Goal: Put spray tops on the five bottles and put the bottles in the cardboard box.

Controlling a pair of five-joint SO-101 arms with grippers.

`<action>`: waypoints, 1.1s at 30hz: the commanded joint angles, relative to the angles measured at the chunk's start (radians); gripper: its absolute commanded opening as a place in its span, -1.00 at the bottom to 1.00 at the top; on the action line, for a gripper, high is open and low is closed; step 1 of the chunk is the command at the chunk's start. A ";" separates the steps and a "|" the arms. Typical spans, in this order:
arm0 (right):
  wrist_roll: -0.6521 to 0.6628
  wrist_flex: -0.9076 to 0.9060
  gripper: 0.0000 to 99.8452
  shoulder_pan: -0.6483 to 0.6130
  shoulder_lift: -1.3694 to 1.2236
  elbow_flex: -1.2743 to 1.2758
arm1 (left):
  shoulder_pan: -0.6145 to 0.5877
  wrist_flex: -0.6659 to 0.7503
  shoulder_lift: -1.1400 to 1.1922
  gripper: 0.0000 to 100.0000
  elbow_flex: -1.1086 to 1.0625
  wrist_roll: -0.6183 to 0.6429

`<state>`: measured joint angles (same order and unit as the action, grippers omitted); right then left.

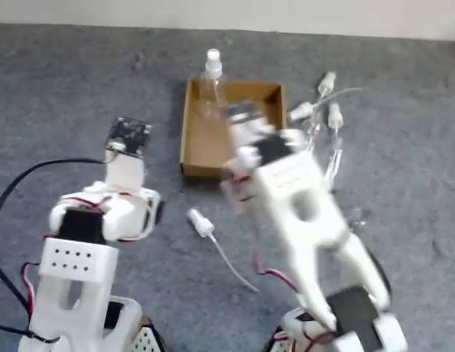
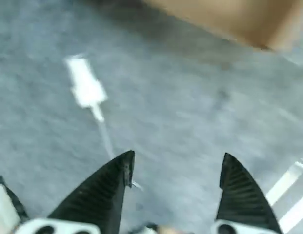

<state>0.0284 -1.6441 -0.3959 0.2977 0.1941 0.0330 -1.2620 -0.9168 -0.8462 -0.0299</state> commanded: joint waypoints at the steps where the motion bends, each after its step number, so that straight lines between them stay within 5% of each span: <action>1: 0.209 -0.068 -0.56 0.297 0.153 0.035 | 0.130 0.064 0.022 -0.67 0.019 0.077; 6: 0.387 0.039 -0.55 0.604 0.147 0.205 | 0.200 0.124 0.191 -0.66 0.022 0.144; 10: 0.399 0.196 -0.55 0.723 0.111 0.280 | 0.203 0.189 0.349 -0.66 0.027 0.236; 33: 0.473 0.547 -0.56 0.771 -0.160 0.522 | 0.208 0.325 0.530 -0.66 0.025 0.405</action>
<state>0.4933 -1.1393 0.3621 0.1396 0.7127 0.2202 -0.9643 -0.3844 -0.8447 0.3322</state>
